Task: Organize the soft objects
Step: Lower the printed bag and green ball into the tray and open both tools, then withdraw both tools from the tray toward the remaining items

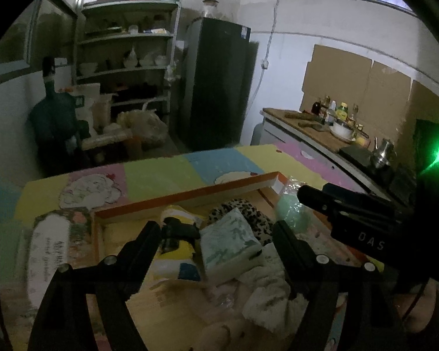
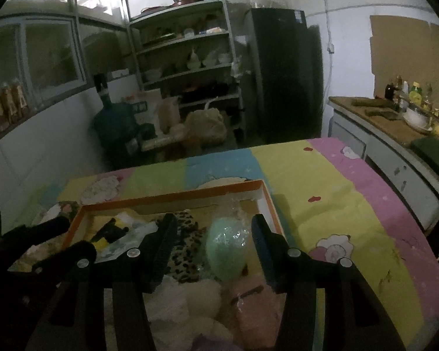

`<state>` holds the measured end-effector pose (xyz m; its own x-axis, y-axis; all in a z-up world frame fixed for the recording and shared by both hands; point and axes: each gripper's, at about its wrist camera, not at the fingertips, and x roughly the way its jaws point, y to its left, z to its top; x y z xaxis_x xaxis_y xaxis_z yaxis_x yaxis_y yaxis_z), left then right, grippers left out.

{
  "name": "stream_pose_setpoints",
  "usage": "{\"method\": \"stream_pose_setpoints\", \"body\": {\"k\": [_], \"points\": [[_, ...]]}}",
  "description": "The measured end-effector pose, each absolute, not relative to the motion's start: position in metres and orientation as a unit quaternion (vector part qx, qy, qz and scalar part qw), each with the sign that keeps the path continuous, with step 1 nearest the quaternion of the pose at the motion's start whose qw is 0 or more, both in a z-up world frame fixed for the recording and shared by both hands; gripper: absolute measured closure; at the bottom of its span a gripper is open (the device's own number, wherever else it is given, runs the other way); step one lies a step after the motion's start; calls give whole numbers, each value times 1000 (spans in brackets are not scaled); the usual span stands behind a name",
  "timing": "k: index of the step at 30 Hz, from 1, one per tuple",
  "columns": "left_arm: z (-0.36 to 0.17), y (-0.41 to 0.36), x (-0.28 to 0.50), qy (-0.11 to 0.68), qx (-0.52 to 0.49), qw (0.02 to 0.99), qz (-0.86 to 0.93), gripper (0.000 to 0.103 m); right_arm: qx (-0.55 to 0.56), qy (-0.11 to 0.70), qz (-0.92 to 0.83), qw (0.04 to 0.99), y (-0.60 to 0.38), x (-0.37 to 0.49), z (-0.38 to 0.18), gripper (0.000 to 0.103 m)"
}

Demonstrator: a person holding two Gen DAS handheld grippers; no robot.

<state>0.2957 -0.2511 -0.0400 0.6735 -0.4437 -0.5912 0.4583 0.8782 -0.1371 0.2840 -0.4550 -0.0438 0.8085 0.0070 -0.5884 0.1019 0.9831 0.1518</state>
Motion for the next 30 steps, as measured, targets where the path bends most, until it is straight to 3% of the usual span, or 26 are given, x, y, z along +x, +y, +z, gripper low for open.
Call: {"method": "stream_pose_setpoints", "body": {"k": [30], "points": [[-1,-134,218,252,-14,955,-155,25,61,208,18,976,-340,195,14,48]]}}
